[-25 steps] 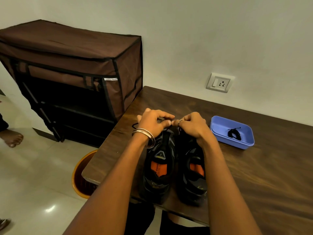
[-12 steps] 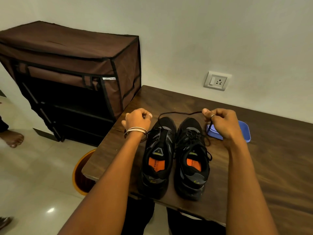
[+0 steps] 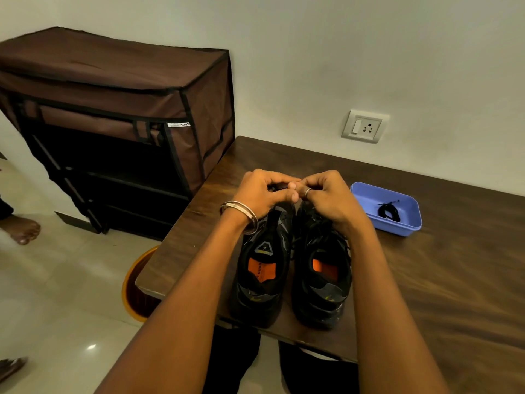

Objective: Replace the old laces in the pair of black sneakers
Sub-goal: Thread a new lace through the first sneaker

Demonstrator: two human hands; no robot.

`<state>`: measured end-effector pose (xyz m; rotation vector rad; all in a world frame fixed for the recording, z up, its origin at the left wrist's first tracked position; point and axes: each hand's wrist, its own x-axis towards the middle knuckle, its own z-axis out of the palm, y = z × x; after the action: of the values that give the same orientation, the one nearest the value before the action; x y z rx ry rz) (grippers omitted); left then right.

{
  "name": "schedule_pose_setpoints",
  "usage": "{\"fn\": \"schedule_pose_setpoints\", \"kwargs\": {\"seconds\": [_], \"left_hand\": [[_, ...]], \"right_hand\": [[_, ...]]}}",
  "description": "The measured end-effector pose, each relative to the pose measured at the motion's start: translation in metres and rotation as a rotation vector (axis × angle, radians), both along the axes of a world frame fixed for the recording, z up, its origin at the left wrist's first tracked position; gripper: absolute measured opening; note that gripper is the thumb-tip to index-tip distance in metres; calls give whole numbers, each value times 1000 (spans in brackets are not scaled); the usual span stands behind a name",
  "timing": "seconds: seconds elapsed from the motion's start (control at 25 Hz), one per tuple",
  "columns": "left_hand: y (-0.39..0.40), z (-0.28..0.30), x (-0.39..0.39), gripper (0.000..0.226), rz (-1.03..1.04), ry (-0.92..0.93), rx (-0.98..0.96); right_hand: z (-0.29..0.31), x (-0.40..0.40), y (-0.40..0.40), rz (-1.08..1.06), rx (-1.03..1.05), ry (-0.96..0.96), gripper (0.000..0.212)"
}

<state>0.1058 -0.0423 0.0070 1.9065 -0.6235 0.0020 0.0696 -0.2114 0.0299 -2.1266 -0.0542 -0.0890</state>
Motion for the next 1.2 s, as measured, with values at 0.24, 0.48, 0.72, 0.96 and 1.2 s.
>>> {"fn": "schedule_pose_setpoints", "kwargs": {"seconds": [0.24, 0.48, 0.72, 0.96, 1.2], "left_hand": [[27, -13, 13, 11, 620, 4, -59], [35, -20, 15, 32, 787, 43, 162], [8, 0, 6, 22, 108, -112, 35], [30, -13, 20, 18, 602, -70, 204], [32, -17, 19, 20, 626, -127, 215]], "right_hand": [[-4, -8, -32, -201, 133, 68, 23], [-8, -3, -24, -351, 98, -67, 25], [-14, 17, 18, -180, -179, -89, 20], [-14, 8, -9, -168, -30, -3, 26], [-15, 7, -7, -272, -116, -48, 21]]}}
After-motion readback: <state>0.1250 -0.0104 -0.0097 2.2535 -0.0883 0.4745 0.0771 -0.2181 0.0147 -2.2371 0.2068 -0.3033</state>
